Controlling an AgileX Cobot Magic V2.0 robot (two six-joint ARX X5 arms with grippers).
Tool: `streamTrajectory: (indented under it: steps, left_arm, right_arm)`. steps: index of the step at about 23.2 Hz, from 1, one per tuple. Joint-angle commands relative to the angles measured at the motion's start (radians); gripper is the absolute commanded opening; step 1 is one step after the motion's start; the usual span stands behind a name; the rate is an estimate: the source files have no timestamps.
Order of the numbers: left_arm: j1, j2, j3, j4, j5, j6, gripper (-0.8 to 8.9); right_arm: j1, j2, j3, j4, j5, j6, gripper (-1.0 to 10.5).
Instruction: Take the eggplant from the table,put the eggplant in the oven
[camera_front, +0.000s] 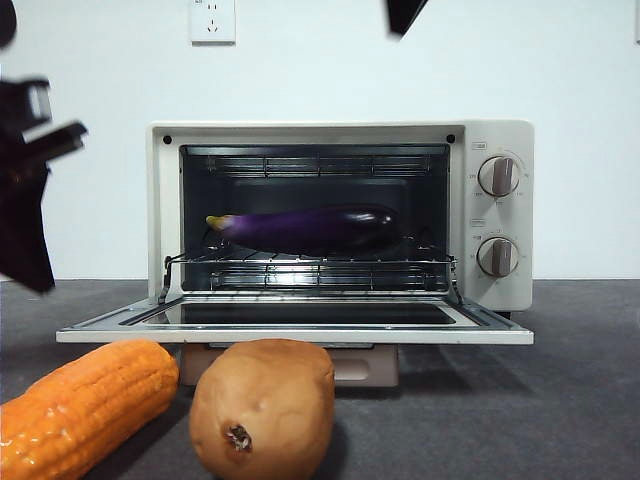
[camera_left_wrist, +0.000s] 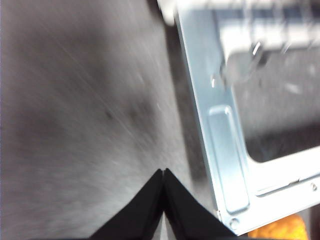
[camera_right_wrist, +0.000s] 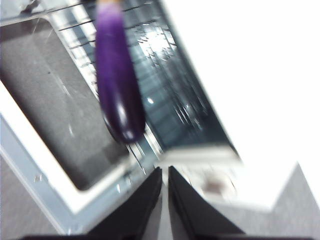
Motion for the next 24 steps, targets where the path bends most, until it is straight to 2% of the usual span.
streamTrajectory:
  steps: [1,6,11,24]
  left_arm:
    - [0.016,0.077,0.003,0.025,0.066,0.03,0.04]
    - [0.063,0.184,0.003,0.062,0.191,0.046,0.04]
    - [0.107,0.267,0.003,0.074,0.386,0.071,0.04]
    - [0.157,0.402,0.004,0.08,0.744,0.123,0.04]
  right_arm:
    - [0.015,-0.059,0.02,-0.041,-0.003,0.089,0.0]
    - [0.015,-0.178,0.02,-0.085,-0.003,0.123,0.0]
    - [0.015,-0.26,0.02,-0.086,-0.003,0.142,0.0]
    - [0.015,-0.383,0.02,-0.101,-0.001,0.164,0.0]
